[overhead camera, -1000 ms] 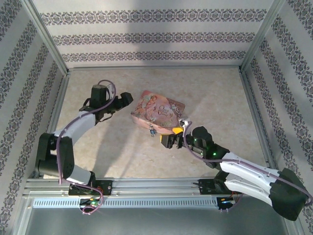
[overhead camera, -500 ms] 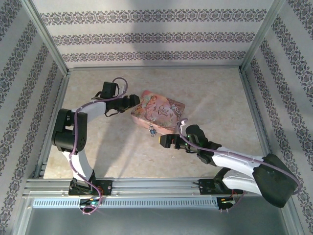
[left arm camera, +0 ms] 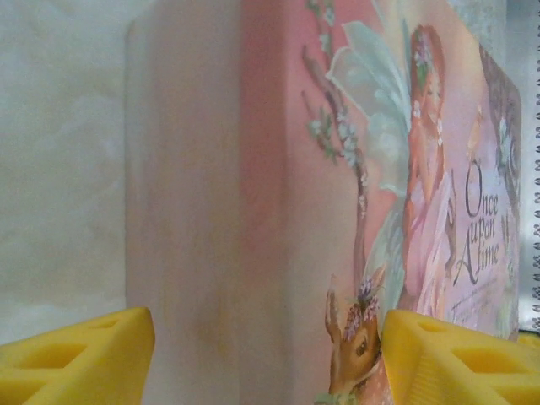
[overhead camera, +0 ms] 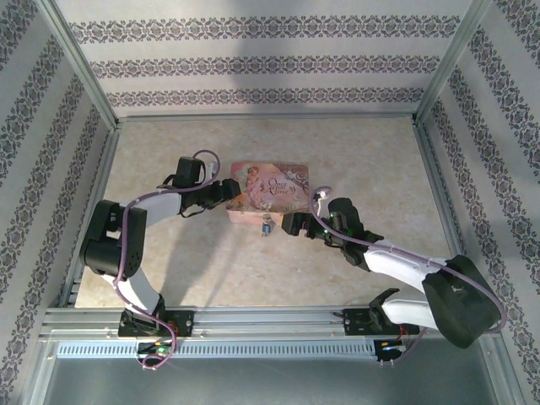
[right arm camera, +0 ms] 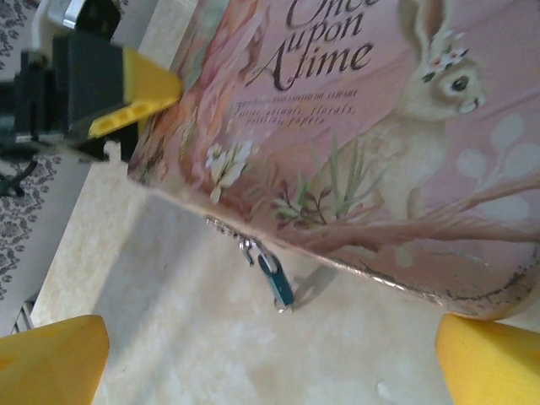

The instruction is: Unlock a padlock with a key

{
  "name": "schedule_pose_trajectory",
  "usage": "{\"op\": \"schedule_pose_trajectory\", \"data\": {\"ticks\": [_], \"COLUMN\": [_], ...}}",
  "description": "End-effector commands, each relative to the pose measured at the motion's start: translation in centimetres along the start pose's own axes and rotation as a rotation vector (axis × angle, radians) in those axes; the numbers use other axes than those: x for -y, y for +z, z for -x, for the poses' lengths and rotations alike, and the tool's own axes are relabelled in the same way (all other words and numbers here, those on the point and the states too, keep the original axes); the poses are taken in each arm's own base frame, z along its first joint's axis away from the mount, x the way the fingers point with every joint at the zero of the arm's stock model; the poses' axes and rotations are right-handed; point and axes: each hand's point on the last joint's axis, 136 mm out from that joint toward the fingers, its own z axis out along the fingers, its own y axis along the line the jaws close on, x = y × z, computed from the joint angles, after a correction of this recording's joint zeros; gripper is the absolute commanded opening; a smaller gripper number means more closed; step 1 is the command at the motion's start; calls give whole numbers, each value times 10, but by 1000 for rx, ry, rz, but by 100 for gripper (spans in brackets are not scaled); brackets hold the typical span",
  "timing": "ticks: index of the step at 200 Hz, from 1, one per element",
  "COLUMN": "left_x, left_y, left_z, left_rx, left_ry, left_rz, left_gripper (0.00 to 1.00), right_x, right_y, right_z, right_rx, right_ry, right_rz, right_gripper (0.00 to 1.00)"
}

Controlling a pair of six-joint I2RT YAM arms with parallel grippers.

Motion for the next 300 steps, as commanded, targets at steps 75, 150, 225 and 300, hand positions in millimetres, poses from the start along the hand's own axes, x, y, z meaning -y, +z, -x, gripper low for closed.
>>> {"op": "schedule_pose_trajectory", "data": {"ticks": [75, 150, 225, 300], "left_x": [-8, -11, -5, -3], "left_y": [-2, -1, -2, -4], "left_z": [-28, -30, -25, -25], "left_rx": [-3, 10, 23, 27], "left_ry": [-51, -64, -65, -63], "left_rz": [42, 36, 16, 16], "left_gripper": [72, 72, 72, 72], "right_x": [-18, -5, 8, 19], "right_y": [-5, 7, 55, 77], "right_z": [23, -34, -40, -45], "right_rx": [26, 19, 51, 36], "right_ry": [-113, -101, -9, 36], "right_rz": [142, 105, 88, 76], "right_gripper": [94, 80, 57, 48]}}
